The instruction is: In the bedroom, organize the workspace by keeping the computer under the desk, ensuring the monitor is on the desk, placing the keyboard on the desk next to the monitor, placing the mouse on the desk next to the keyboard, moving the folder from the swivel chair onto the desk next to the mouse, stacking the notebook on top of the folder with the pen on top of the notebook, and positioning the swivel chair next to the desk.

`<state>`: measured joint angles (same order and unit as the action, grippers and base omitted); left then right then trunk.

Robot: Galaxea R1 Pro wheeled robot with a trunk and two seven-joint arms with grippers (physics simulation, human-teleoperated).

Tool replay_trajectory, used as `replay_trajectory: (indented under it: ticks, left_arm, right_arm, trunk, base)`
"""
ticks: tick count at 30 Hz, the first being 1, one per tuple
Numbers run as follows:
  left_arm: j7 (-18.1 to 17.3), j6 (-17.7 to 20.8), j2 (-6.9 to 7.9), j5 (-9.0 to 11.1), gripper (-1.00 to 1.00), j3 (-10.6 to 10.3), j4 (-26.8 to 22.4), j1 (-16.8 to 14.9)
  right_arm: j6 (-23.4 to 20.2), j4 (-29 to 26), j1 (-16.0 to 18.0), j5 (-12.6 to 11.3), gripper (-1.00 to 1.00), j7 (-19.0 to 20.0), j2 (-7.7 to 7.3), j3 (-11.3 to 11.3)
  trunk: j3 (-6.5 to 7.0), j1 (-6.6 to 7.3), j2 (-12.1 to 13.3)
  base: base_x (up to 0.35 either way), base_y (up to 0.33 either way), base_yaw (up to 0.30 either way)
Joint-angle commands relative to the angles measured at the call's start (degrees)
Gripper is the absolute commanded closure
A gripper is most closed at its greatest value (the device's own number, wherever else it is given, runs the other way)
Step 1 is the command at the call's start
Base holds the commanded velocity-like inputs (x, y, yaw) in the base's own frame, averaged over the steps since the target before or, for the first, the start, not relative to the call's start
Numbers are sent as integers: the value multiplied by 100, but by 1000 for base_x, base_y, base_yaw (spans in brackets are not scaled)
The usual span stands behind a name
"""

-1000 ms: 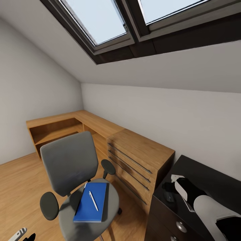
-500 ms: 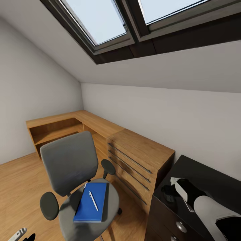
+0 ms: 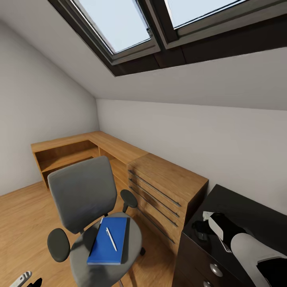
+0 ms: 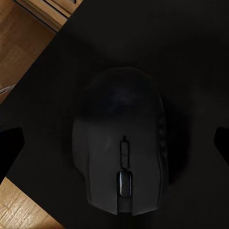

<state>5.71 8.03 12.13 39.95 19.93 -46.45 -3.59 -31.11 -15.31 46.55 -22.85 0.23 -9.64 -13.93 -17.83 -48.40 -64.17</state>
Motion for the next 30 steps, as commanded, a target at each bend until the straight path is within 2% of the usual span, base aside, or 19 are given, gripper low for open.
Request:
replay_trajectory:
  ticks: [1,6,12,15,27,30]
  left_arm:
    - [27,31,0,56,-100,2,-13,-1]
    - [27,32,0,56,-100,2,-13,-1]
    - [27,32,0,56,-100,2,-13,-1]
    - [27,32,0,56,-100,2,-13,-1]
    - [27,32,0,56,-100,2,-13,-1]
    - [27,31,0,56,-100,2,-13,-1]
  right_arm:
    - [-27,-10,3,-17,-100,3,-6,-36]
    - [-27,-13,3,-17,-100,3,-6,-35]
    - [-27,-15,3,-17,-100,3,-11,-32]
    - [-27,-11,3,-17,-100,2,-7,-38]
    - [-27,-10,3,-17,-100,-2,-4,-40]
    - [-27,-11,3,-12,-100,-3,-3,-40]
  trunk:
    - [-7,0,-5]
    - [-79,-88,-165]
    - [-79,-88,-165]
    - [-133,-154,-286]
    - [-133,-154,-286]
    - [-169,-198,-366]
  base:
    - [0,0,0]
    - [0,0,0]
    - [0,0,0]
    - [0,0,0]
    - [0,0,0]
    - [0,0,0]
